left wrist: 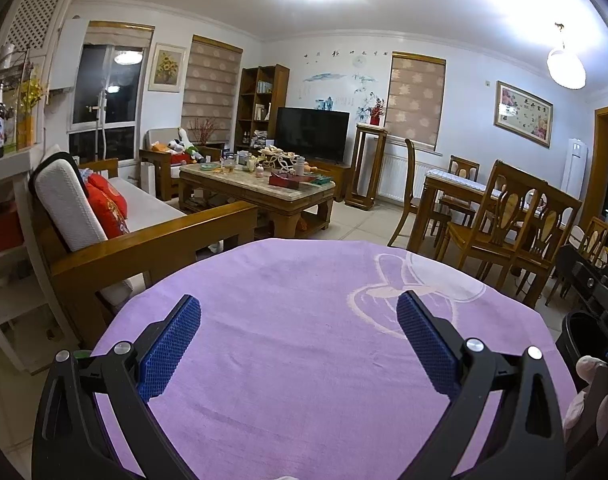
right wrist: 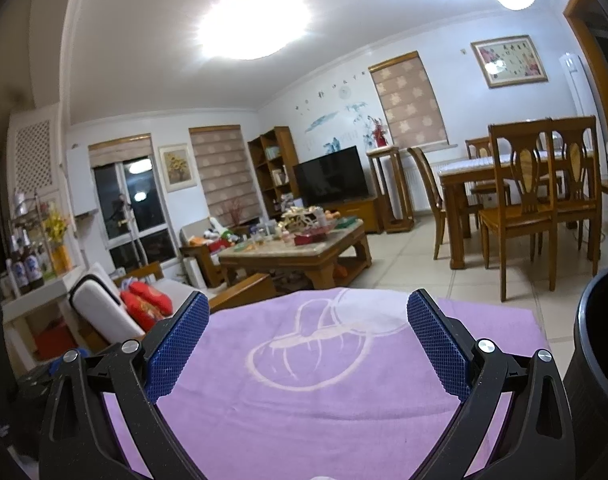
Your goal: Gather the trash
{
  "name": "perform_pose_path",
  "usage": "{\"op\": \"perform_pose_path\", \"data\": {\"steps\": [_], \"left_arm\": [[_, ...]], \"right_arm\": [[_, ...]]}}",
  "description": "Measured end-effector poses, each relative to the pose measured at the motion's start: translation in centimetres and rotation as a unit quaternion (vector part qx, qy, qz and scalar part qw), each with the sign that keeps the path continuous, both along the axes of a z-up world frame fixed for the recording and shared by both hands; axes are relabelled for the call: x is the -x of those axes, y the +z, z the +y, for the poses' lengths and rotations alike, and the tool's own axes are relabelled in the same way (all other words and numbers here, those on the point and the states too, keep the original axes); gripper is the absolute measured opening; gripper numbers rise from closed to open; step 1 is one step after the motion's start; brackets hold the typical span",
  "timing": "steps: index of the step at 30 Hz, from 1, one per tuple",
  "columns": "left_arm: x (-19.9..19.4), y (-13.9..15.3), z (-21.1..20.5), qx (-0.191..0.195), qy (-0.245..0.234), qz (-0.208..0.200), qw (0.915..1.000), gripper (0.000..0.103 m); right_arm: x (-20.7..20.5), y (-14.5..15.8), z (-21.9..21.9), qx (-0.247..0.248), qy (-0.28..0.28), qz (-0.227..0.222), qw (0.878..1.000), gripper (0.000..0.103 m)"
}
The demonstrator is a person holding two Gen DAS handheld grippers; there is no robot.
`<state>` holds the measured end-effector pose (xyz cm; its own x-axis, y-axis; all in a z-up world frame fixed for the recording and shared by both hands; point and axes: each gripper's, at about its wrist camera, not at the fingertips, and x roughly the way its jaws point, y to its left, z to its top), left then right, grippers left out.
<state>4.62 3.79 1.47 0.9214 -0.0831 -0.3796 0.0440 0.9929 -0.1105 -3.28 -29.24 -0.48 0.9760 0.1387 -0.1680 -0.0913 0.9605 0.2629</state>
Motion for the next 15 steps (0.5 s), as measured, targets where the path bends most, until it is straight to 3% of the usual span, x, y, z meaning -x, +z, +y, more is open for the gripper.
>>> {"op": "perform_pose_path", "data": {"steps": [15], "left_arm": [[0.13,-0.04,-0.10,-0.002,0.000,-0.001,1.0000,0.098]], "right_arm": [[0.02,0.16,-0.52,-0.003,0.002,0.000,1.000,0.098]]}}
